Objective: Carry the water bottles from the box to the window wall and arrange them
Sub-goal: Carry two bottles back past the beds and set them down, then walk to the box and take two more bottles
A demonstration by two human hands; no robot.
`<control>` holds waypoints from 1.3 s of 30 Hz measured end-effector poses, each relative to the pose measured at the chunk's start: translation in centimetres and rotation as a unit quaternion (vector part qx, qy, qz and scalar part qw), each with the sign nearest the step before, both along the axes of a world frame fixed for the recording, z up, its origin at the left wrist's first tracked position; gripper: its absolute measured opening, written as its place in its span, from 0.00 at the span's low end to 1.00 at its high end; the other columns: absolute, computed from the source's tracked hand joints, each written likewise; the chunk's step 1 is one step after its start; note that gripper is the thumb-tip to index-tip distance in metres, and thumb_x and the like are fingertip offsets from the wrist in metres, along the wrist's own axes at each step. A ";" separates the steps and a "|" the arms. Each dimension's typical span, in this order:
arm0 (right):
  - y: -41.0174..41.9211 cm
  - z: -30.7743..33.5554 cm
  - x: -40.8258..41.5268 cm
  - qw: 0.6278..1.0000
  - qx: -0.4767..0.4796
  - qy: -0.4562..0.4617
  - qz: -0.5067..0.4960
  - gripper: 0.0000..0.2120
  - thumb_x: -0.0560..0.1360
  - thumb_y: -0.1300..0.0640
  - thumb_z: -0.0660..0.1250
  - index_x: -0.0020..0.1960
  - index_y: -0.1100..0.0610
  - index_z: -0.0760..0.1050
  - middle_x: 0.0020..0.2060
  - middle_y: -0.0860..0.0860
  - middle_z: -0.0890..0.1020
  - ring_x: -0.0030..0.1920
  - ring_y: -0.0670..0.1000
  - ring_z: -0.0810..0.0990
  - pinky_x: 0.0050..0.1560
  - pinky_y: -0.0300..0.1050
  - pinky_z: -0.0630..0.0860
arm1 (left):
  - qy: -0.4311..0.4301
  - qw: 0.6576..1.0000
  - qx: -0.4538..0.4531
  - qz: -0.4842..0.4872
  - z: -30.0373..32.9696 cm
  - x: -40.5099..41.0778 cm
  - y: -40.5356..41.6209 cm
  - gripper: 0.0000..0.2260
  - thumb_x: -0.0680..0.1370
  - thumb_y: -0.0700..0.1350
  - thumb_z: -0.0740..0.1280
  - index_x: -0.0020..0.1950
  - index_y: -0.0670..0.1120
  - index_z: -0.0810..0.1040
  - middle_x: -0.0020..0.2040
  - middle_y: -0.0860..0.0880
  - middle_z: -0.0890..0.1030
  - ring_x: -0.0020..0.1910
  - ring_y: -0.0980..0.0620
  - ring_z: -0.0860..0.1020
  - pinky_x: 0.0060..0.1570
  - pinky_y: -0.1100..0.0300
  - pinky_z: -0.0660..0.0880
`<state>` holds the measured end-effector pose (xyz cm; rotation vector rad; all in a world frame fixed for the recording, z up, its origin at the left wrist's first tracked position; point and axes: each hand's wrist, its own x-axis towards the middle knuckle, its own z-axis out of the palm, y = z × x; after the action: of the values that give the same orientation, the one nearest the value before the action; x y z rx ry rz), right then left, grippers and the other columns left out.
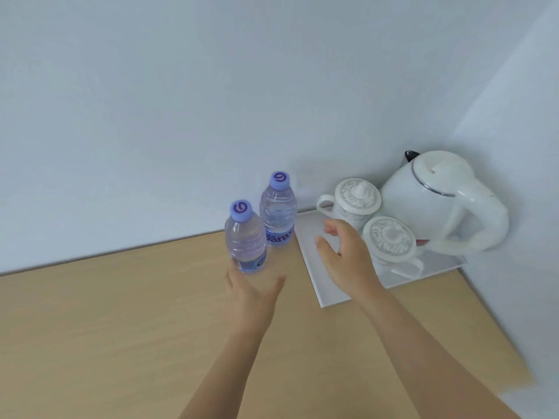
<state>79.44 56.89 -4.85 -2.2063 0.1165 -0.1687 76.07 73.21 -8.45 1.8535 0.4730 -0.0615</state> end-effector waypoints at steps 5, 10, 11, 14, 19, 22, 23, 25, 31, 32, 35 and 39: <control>-4.3 0.3 -6.9 0.999 0.002 0.018 -0.037 0.12 0.76 0.57 0.64 0.58 0.56 0.73 0.52 0.45 0.76 0.55 0.42 0.72 0.48 0.31 0.65 | 0.047 0.987 0.028 -0.154 0.3 -5.3 -5.0 0.34 0.75 0.46 0.70 0.76 0.46 0.56 0.74 0.51 0.60 0.71 0.54 0.61 0.63 0.63 0.60; -10.4 0.5 -16.5 0.994 -0.023 0.027 -0.102 0.10 0.76 0.57 0.64 0.57 0.55 0.75 0.49 0.45 0.77 0.51 0.43 0.73 0.44 0.30 0.64 | -0.069 0.918 0.115 -0.373 2.9 -9.6 -11.8 0.21 0.75 0.44 0.68 0.68 0.47 0.71 0.64 0.52 0.75 0.62 0.57 0.72 0.57 0.71 0.63; -11.8 0.4 -18.7 0.993 -0.028 0.038 -0.113 0.11 0.76 0.55 0.63 0.58 0.54 0.75 0.49 0.43 0.76 0.50 0.40 0.73 0.43 0.28 0.64 | -0.099 0.893 0.142 -0.415 3.4 -10.9 -13.4 0.20 0.76 0.45 0.67 0.68 0.48 0.71 0.63 0.54 0.75 0.61 0.58 0.72 0.56 0.72 0.63; -16.3 -0.1 -26.1 0.983 -0.014 0.073 -0.169 0.10 0.77 0.52 0.61 0.58 0.50 0.74 0.47 0.39 0.75 0.49 0.36 0.73 0.44 0.27 0.66 | -0.163 0.831 0.202 -0.493 4.1 -15.4 -18.6 0.19 0.77 0.48 0.65 0.68 0.49 0.72 0.64 0.55 0.75 0.60 0.56 0.73 0.55 0.69 0.64; -23.4 -0.8 -38.6 0.954 0.005 0.116 -0.277 0.11 0.77 0.54 0.62 0.58 0.54 0.75 0.49 0.43 0.76 0.52 0.43 0.75 0.47 0.32 0.68 | -0.163 0.780 0.201 -0.570 3.7 -24.2 -27.1 0.18 0.78 0.50 0.63 0.68 0.51 0.72 0.66 0.56 0.74 0.62 0.57 0.72 0.55 0.69 0.64; -27.3 -0.6 -45.2 0.928 -0.027 0.166 -0.333 0.14 0.77 0.51 0.61 0.61 0.52 0.73 0.56 0.47 0.78 0.51 0.46 0.76 0.48 0.35 0.71 | -0.173 0.729 0.217 -0.626 3.6 -28.6 -31.5 0.19 0.78 0.52 0.62 0.68 0.52 0.72 0.67 0.57 0.72 0.60 0.55 0.74 0.56 0.66 0.67; -28.5 -0.5 -47.0 0.918 -0.050 0.191 -0.344 0.14 0.78 0.51 0.59 0.62 0.53 0.72 0.57 0.49 0.78 0.54 0.49 0.76 0.52 0.42 0.73 | -0.182 0.713 0.223 -0.639 3.7 -29.7 -32.8 0.18 0.78 0.52 0.62 0.68 0.52 0.72 0.66 0.57 0.73 0.59 0.55 0.74 0.54 0.66 0.67; -30.5 -0.3 -50.0 0.900 -0.105 0.235 -0.351 0.15 0.79 0.51 0.58 0.63 0.55 0.71 0.60 0.52 0.75 0.57 0.54 0.75 0.56 0.50 0.73 | -0.185 0.690 0.226 -0.663 3.8 -31.7 -35.3 0.16 0.78 0.50 0.62 0.65 0.50 0.74 0.63 0.55 0.75 0.56 0.55 0.74 0.49 0.66 0.65; -36.2 -1.5 -55.2 0.866 -0.148 0.284 -0.385 0.16 0.79 0.53 0.56 0.64 0.59 0.68 0.63 0.53 0.71 0.63 0.55 0.68 0.57 0.47 0.67 | -0.203 0.609 0.248 -0.725 3.8 -34.9 -42.7 0.17 0.79 0.48 0.62 0.65 0.44 0.73 0.61 0.48 0.76 0.55 0.50 0.74 0.55 0.57 0.72; -37.3 -1.7 -55.6 0.864 -0.147 0.283 -0.390 0.16 0.79 0.53 0.56 0.64 0.59 0.69 0.63 0.53 0.71 0.62 0.55 0.68 0.56 0.46 0.67 | -0.210 0.600 0.249 -0.730 3.7 -35.1 -44.2 0.16 0.79 0.48 0.62 0.64 0.43 0.73 0.60 0.47 0.76 0.57 0.50 0.73 0.56 0.56 0.72; -41.0 -2.2 -56.3 0.858 -0.153 0.272 -0.408 0.16 0.78 0.54 0.56 0.63 0.60 0.70 0.61 0.53 0.72 0.61 0.54 0.68 0.55 0.45 0.67 | -0.220 0.585 0.236 -0.744 3.5 -35.4 -49.3 0.17 0.79 0.49 0.62 0.66 0.44 0.72 0.62 0.48 0.76 0.61 0.50 0.72 0.59 0.56 0.71; -47.6 -2.1 -55.7 0.855 -0.156 0.263 -0.419 0.16 0.79 0.54 0.56 0.63 0.60 0.70 0.61 0.52 0.72 0.60 0.52 0.68 0.56 0.46 0.69 | -0.229 0.564 0.221 -0.762 3.4 -34.8 -57.5 0.21 0.79 0.51 0.62 0.71 0.47 0.68 0.64 0.49 0.75 0.63 0.51 0.72 0.59 0.59 0.67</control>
<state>23.70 9.32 -6.98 -2.3160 1.4547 -0.0507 41.26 15.68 -5.02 2.0788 -1.7420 -0.6440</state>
